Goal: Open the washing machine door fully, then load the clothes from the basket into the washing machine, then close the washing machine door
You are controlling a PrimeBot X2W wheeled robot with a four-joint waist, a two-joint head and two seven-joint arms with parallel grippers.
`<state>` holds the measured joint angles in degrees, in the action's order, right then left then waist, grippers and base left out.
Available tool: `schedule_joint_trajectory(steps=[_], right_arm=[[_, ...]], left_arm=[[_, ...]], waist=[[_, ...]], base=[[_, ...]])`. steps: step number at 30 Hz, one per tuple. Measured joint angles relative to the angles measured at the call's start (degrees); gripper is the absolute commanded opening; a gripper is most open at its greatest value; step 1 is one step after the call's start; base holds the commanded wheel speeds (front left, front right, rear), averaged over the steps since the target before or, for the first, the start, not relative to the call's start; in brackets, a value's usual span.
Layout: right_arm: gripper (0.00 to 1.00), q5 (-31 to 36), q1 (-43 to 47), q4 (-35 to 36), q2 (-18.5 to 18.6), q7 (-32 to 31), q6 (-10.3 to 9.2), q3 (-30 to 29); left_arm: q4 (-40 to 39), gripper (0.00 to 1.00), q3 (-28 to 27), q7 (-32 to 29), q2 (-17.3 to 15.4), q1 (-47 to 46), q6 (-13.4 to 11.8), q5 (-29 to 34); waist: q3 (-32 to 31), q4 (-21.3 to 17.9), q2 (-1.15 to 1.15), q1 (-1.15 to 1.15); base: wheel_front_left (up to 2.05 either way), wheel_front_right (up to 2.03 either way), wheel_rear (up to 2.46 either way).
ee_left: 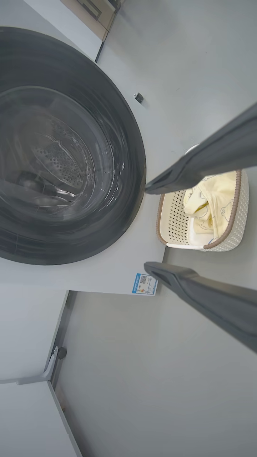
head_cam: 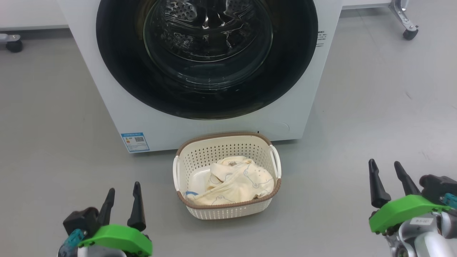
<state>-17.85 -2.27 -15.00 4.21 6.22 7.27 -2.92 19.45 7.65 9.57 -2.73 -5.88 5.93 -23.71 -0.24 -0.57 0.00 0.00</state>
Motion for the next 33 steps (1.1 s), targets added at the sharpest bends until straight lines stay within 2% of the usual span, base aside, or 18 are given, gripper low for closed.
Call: schedule_joint_trajectory(steps=[25, 33], right_arm=[[1.00, 17.5, -0.8, 1.4, 0.6, 3.2, 0.00, 0.7], [1.00, 18.2, -0.8, 1.5, 0.6, 3.4, 0.00, 0.7]], left_arm=[[0.1, 1.00, 3.0, 3.2, -0.8, -1.2, -2.0, 14.8], [0.1, 1.00, 3.2, 3.6, -0.8, -1.3, -2.5, 15.0]], waist=[[0.3, -0.5, 0.00, 0.00], [0.3, -0.6, 0.00, 0.00]], base=[[0.00, 0.00, 0.00], [0.00, 0.00, 0.00]])
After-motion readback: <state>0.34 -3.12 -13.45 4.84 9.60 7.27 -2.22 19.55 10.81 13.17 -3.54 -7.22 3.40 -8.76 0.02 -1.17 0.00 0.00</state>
